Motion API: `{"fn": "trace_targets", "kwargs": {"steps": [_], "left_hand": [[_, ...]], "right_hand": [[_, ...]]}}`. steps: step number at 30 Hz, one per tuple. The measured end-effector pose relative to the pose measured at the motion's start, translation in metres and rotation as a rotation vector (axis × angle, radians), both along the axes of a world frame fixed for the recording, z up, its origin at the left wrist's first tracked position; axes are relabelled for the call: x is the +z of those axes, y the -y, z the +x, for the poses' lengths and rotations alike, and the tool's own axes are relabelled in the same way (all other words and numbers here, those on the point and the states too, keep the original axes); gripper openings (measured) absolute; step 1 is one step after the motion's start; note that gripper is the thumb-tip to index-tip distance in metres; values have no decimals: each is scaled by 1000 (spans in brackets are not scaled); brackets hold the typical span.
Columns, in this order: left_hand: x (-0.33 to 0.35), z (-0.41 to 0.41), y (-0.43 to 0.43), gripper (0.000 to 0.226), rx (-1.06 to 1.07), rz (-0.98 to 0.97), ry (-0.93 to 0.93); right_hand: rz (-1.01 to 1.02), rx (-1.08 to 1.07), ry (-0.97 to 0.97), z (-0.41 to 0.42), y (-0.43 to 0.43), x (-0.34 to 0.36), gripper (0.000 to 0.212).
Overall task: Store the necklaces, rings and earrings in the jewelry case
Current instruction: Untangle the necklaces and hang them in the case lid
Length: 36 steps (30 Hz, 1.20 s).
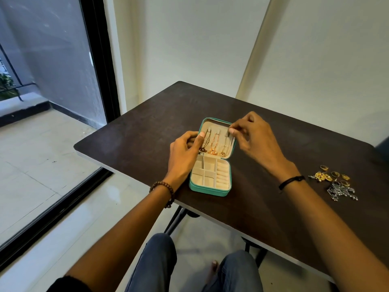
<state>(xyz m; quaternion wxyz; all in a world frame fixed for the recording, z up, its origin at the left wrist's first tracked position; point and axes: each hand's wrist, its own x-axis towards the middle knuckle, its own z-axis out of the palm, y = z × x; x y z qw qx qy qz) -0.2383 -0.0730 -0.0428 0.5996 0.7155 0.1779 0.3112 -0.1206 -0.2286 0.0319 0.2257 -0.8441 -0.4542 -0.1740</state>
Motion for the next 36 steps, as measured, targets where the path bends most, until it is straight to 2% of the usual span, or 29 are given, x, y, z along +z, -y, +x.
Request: {"fn": "trace_targets", "kwargs": {"steps": [4, 9, 15, 25, 36], "left_hand": [[0, 1, 0, 31, 7, 15, 9], [-1, 1, -1, 32, -4, 14, 8], [-1, 1, -1, 31, -3, 26, 9], [-3, 2, -3, 33, -8, 44, 21], [-5, 3, -3, 32, -4, 20, 33]], "right_hand": [[1, -36, 222, -2, -4, -11, 20], [75, -87, 356, -8, -7, -21, 19], [66, -161, 462, -13, -10, -25, 22], [159, -246, 368, -12, -15, -19, 15], [160, -198, 298, -13, -14, -24, 15]]}}
